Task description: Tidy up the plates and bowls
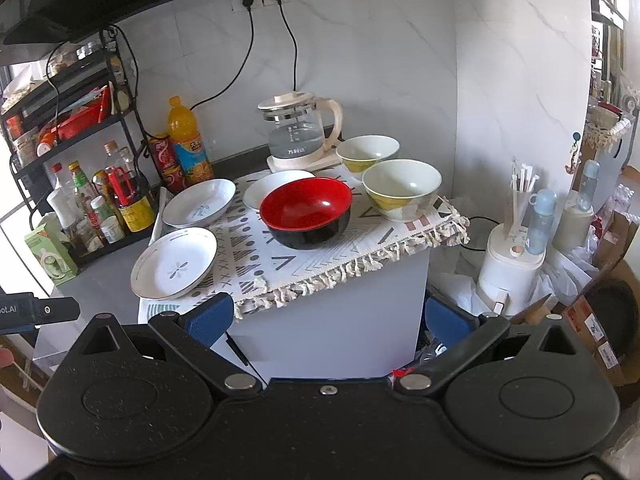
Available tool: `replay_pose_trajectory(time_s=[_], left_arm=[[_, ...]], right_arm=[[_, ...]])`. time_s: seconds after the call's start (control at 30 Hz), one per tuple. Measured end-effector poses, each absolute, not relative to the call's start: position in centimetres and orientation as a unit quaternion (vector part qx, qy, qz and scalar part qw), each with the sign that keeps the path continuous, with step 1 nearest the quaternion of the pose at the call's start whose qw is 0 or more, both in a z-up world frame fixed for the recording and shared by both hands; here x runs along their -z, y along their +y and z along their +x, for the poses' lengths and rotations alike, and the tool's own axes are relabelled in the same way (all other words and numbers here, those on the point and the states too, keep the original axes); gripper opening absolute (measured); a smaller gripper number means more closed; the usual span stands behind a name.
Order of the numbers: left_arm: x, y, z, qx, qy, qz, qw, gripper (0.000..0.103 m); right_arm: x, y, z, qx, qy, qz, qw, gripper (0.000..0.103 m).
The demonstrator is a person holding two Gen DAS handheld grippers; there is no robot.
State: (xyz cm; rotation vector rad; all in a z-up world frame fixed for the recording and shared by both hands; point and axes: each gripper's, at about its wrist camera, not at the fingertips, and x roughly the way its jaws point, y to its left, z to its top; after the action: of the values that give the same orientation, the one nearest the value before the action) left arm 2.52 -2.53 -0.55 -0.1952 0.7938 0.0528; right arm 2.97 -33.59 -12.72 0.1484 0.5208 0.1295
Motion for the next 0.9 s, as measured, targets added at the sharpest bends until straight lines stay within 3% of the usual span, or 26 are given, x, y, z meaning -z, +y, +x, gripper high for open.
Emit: replay_pose_trajectory(time_s=[0.9], left_arm=[[3.2,-5.8,15.0,-0.019,0.410,-0.114,0.905,0.102]], right_arm=[[15.0,-37.0,14.6,-0.046,0.286,0.090,0.953,0.103]])
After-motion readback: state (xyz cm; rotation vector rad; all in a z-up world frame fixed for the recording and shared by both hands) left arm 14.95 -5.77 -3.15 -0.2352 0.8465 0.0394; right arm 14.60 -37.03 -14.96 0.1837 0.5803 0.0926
